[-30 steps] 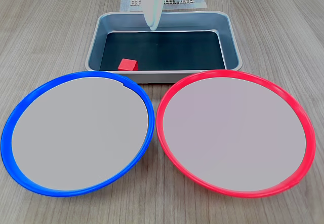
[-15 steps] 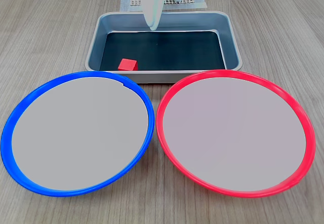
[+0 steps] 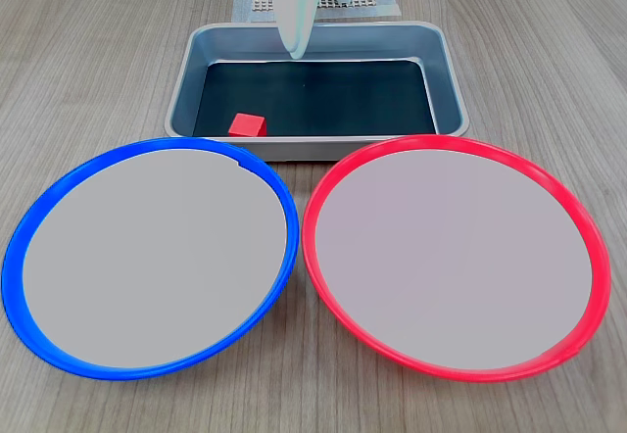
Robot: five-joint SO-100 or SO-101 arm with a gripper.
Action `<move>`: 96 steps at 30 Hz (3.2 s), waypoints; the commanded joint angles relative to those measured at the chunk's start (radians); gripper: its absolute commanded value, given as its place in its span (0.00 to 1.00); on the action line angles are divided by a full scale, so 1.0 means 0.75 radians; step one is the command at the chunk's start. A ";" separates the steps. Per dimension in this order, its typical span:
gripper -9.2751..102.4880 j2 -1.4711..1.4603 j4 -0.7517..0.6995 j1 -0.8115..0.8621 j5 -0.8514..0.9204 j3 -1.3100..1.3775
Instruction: Move a red block from tray to red dish
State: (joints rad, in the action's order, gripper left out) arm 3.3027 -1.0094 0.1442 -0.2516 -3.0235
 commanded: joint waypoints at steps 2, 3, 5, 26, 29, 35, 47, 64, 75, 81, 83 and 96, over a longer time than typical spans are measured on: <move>0.08 0.031 -0.008 0.012 -0.014 0.000; 0.08 0.031 -0.008 0.012 -0.014 0.000; 0.09 0.031 -0.006 0.012 0.016 0.002; 0.08 -1.446 -0.217 0.096 2.072 1.209; 0.09 -1.665 -0.227 0.094 2.346 1.319; 0.17 -1.996 -0.202 0.131 2.602 1.507; 0.30 -2.252 -0.088 0.202 2.730 1.548; 0.26 -2.420 0.086 0.182 2.589 1.532; 0.14 -2.418 0.070 0.157 2.606 1.499; 0.08 -2.270 -0.286 0.061 2.467 1.589; 0.08 -2.193 -0.620 -0.012 2.330 1.761; 0.08 -2.461 -0.356 -0.241 1.466 2.442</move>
State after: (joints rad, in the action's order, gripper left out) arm 1.4972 -1.3883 -0.0215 0.9112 -1.2471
